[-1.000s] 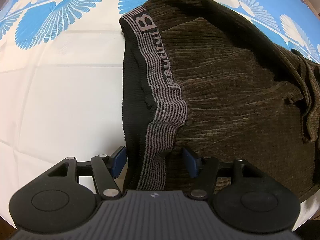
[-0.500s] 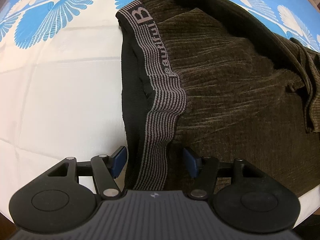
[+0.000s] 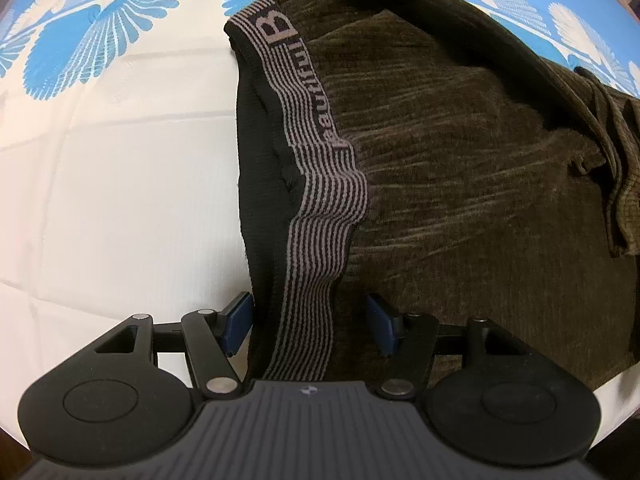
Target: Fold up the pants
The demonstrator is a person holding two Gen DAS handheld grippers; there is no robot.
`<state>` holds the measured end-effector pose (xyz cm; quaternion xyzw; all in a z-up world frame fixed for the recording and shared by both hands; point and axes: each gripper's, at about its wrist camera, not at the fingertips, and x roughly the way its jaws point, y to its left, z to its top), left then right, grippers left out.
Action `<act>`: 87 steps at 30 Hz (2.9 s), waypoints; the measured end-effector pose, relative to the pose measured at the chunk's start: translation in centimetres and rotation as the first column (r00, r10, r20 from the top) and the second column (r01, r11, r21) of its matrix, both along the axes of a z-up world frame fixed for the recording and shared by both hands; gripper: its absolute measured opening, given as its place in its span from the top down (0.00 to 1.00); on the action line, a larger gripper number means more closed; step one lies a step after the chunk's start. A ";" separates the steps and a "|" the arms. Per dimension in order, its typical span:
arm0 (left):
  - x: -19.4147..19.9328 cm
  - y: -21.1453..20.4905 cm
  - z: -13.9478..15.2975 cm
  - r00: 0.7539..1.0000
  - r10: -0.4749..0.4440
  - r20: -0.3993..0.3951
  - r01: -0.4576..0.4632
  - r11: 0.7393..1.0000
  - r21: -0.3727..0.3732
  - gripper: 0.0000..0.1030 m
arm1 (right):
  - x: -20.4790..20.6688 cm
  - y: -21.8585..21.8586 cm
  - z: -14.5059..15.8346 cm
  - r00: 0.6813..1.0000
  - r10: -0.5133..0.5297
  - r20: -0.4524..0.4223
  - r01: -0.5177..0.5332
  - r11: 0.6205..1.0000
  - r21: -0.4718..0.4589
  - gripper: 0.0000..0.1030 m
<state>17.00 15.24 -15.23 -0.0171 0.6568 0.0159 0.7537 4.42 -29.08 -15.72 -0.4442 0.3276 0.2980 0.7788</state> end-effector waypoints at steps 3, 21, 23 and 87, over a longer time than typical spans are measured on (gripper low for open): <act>-0.3 0.4 -0.2 1.000 -0.019 -0.011 0.019 1.000 -0.009 0.35 | 1.4 -0.5 0.1 0.999 -0.031 -0.029 0.030 0.999 -0.009 0.86; -2.4 1.6 0.0 0.989 -0.140 0.045 0.142 0.989 -0.043 0.77 | -1.9 -45.2 2.8 -0.104 -0.787 -0.609 0.771 -0.450 0.451 0.88; -2.5 1.6 0.1 0.989 -0.144 0.044 0.146 0.988 -0.042 0.77 | -2.2 -45.8 1.5 -0.149 -0.812 -0.565 0.813 -0.425 0.397 0.88; 5.6 -2.8 6.0 0.954 0.020 0.300 0.001 0.998 -0.068 0.64 | 17.6 -40.7 8.7 0.028 -0.731 -0.682 0.365 -0.628 0.687 0.87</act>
